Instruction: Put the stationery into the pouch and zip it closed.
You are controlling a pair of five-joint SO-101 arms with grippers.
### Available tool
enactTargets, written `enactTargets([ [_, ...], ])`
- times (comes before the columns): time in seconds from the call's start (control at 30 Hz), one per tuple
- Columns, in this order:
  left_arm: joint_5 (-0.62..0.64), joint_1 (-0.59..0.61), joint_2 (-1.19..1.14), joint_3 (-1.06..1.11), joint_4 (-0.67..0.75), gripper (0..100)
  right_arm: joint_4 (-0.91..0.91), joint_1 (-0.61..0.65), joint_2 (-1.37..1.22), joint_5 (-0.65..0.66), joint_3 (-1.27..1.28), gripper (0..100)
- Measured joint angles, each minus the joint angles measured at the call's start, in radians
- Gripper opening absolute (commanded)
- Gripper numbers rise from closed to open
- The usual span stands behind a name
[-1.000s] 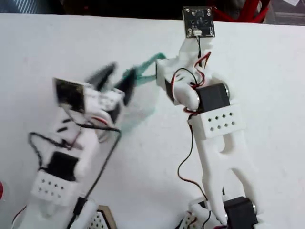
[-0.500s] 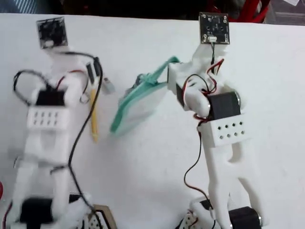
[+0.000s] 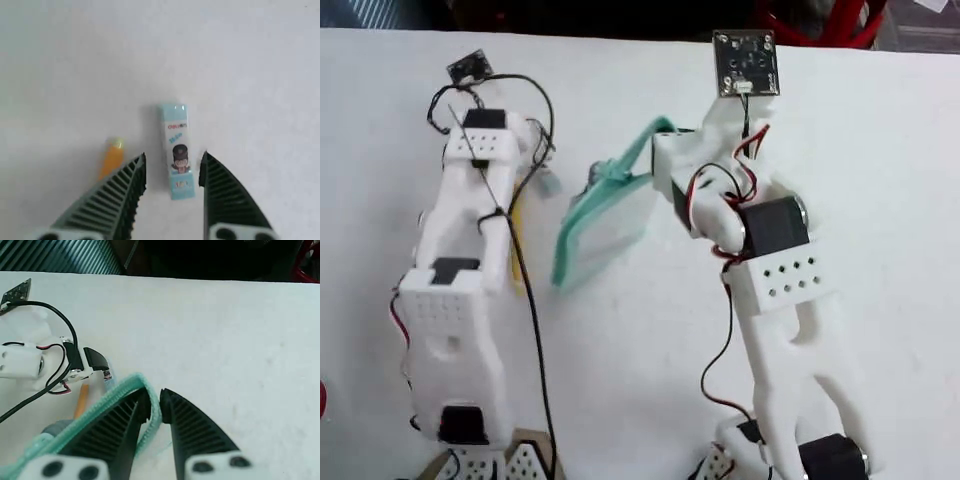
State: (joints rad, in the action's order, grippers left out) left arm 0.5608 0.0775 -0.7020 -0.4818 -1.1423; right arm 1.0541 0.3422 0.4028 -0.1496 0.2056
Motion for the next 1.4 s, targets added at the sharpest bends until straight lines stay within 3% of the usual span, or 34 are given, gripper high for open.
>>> enactTargets([
  [0.3,0.003,-0.002,-0.227,-0.239,-0.048,11,0.0,0.0,0.0,0.0,0.0,1.8],
  [0.43,0.003,-0.002,-0.262,-0.325,-0.098,3,0.0,0.0,0.0,0.0,0.0,1.8],
  [0.7,-0.04,-0.018,-0.256,-0.681,-0.433,2,0.0,0.0,0.0,0.0,0.0,1.8],
  [0.8,-0.081,-0.051,-0.199,-0.901,-0.583,2,0.0,0.0,0.0,0.0,0.0,1.8],
  [0.9,-0.153,-0.075,-0.115,-1.097,-0.632,2,0.0,0.006,0.0,0.0,0.0,1.8],
  [1.17,-0.192,-0.098,0.183,-1.154,-0.649,2,0.0,0.018,0.0,0.0,0.0,1.8],
  [1.4,-0.252,-0.247,0.422,-1.146,-0.649,2,0.0,0.018,0.0,0.0,-0.002,1.8],
])
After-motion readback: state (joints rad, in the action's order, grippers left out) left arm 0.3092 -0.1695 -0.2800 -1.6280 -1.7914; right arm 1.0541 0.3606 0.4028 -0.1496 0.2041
